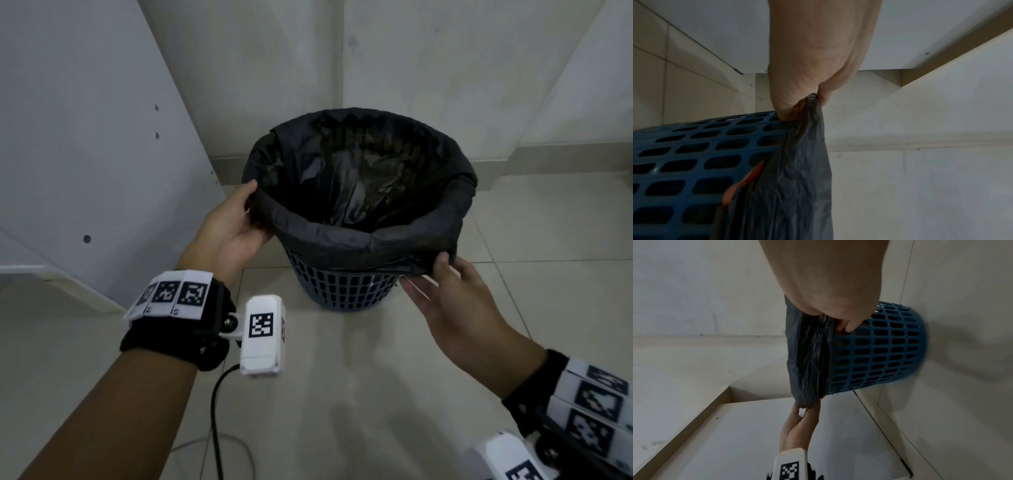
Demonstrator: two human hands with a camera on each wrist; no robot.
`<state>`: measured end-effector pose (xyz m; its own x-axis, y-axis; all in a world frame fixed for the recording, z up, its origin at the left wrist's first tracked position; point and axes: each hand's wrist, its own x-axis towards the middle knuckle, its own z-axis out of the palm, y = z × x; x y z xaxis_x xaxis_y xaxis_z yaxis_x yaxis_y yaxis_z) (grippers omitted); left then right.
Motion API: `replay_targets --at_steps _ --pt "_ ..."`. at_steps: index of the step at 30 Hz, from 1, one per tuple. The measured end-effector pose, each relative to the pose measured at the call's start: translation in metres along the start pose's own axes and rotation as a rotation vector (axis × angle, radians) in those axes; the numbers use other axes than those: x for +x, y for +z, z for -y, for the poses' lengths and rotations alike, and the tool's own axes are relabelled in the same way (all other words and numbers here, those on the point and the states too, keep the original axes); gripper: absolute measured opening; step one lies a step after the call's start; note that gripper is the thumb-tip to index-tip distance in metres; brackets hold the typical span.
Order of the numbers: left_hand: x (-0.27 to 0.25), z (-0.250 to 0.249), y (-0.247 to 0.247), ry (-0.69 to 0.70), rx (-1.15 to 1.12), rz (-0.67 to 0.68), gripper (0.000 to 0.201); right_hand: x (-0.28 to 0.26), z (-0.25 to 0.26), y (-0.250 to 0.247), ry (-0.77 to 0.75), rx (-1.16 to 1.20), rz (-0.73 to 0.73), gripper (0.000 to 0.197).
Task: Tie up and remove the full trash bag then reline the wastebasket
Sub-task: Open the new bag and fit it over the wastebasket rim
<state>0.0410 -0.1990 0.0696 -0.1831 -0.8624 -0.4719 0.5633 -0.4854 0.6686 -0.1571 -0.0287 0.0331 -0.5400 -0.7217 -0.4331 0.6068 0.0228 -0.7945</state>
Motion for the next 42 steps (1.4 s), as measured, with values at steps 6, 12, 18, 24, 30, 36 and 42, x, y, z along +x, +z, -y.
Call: replay_targets --at_steps 6,12,18,24,30,36,42 --pt "-0.014 0.036 -0.007 0.209 0.072 -0.012 0.056 0.009 -0.002 -0.011 0.033 -0.062 0.018 0.023" --pt "-0.077 0.111 -0.014 0.368 0.314 -0.163 0.036 0.023 -0.003 -0.014 0.012 -0.003 -0.004 0.031" --pt "-0.088 0.131 -0.012 0.298 0.37 -0.126 0.022 0.03 0.0 -0.014 0.04 -0.02 0.075 0.021" --pt "-0.081 0.121 -0.012 0.169 0.266 -0.051 0.02 0.037 0.001 -0.015 0.053 -0.032 0.101 0.018" --pt "-0.074 0.117 -0.006 0.1 0.16 -0.031 0.024 0.04 0.003 -0.009 0.08 0.049 0.117 0.033" --pt "-0.072 0.113 0.002 0.056 0.068 0.001 0.035 0.038 0.008 -0.002 0.119 0.088 0.159 0.06" --pt "-0.091 0.129 0.004 0.165 0.114 -0.098 0.035 0.036 0.012 0.001 0.118 0.024 0.16 0.06"
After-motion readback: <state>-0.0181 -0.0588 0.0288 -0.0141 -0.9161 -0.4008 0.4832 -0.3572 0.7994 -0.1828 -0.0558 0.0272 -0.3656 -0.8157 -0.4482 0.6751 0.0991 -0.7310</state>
